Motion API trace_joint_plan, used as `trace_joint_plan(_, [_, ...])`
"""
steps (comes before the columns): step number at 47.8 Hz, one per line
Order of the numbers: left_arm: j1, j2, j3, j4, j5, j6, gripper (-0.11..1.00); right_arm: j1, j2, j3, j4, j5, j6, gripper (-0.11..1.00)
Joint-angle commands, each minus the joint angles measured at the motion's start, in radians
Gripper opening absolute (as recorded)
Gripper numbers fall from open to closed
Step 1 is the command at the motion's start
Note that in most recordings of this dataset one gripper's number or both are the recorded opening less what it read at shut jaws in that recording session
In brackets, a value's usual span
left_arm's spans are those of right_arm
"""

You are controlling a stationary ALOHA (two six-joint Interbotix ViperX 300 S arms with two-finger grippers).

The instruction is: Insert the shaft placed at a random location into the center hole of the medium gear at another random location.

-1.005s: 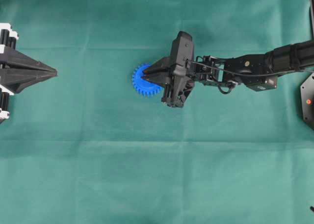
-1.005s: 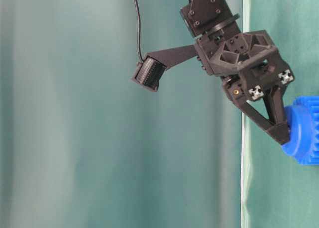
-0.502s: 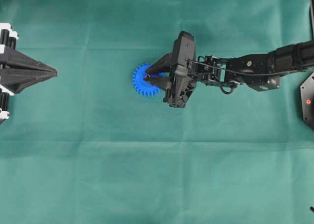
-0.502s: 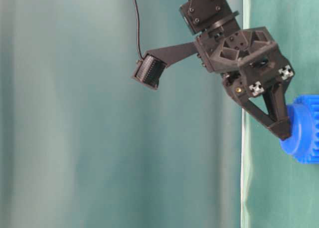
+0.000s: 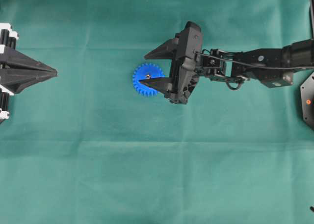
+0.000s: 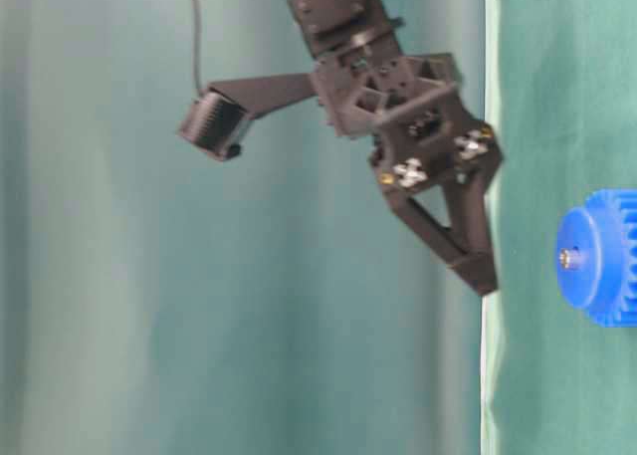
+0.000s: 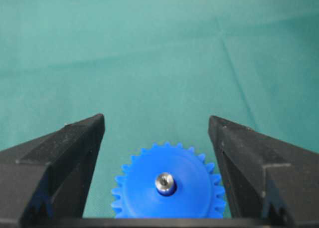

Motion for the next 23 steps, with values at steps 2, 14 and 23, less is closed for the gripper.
trace_joint_plan(2, [-0.002,0.008,-0.021,0.002,-0.006,-0.002,0.0,0.003,-0.061,-0.011,-0.003,0.017,-0.021,0.87])
trace_joint_plan(14, [-0.002,0.008,-0.02,0.002,-0.006,-0.002,0.0,0.003,-0.066,-0.011,-0.003,0.02,-0.021,0.87])
trace_joint_plan(23, [-0.002,0.008,-0.02,0.002,-0.006,-0.002,0.0,0.003,-0.083,0.017,-0.002,0.021,-0.021,0.86])
